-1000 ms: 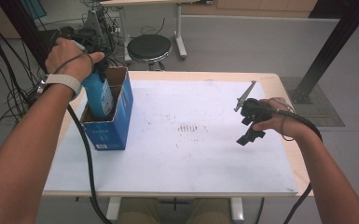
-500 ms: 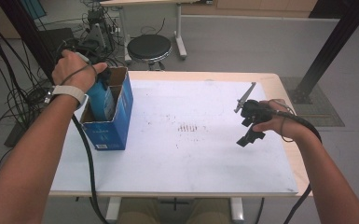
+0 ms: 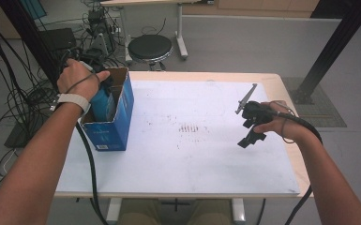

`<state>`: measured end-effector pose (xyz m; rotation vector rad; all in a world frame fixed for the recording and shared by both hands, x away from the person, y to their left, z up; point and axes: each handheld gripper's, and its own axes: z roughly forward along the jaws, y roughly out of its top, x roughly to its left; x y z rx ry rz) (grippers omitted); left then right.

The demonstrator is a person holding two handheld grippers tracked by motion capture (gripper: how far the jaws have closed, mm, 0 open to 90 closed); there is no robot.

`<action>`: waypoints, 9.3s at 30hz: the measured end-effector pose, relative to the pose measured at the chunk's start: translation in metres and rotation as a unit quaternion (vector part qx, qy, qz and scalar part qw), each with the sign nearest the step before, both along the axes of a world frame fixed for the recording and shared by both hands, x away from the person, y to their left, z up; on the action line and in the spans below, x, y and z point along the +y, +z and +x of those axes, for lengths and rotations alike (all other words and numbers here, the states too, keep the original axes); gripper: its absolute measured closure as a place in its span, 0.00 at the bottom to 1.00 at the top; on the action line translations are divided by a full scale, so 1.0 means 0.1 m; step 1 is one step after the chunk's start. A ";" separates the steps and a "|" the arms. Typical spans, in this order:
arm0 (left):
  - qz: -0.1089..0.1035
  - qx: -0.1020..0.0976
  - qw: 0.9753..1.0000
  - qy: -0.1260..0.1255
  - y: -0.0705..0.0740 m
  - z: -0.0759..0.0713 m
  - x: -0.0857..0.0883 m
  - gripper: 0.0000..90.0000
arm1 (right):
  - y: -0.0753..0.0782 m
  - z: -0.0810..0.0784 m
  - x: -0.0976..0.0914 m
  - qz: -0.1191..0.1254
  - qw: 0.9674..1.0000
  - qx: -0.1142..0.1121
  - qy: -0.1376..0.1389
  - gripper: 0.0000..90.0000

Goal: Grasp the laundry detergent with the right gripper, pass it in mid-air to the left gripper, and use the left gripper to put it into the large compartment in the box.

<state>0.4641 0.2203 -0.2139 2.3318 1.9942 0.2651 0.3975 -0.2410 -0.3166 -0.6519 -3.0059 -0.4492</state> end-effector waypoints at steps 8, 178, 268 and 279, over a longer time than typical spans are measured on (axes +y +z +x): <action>0.001 0.000 1.000 0.001 -0.08 0.00 0.00 0.42 | -0.01 0.00 -0.01 -0.001 1.000 0.001 -0.001 0.12; -0.001 0.012 1.000 -0.012 -0.60 -0.05 0.02 0.41 | -0.09 -0.08 -0.05 -0.001 1.000 0.010 -0.009 0.11; -0.074 -0.034 0.896 -0.436 0.56 -0.31 -1.31 0.06 | 0.21 -0.18 -0.07 -0.008 1.000 -0.004 -0.009 0.11; -0.047 -0.004 0.844 -0.535 0.17 -0.40 -1.74 0.09 | 0.25 -0.20 -0.06 -0.006 1.000 -0.010 -0.009 0.10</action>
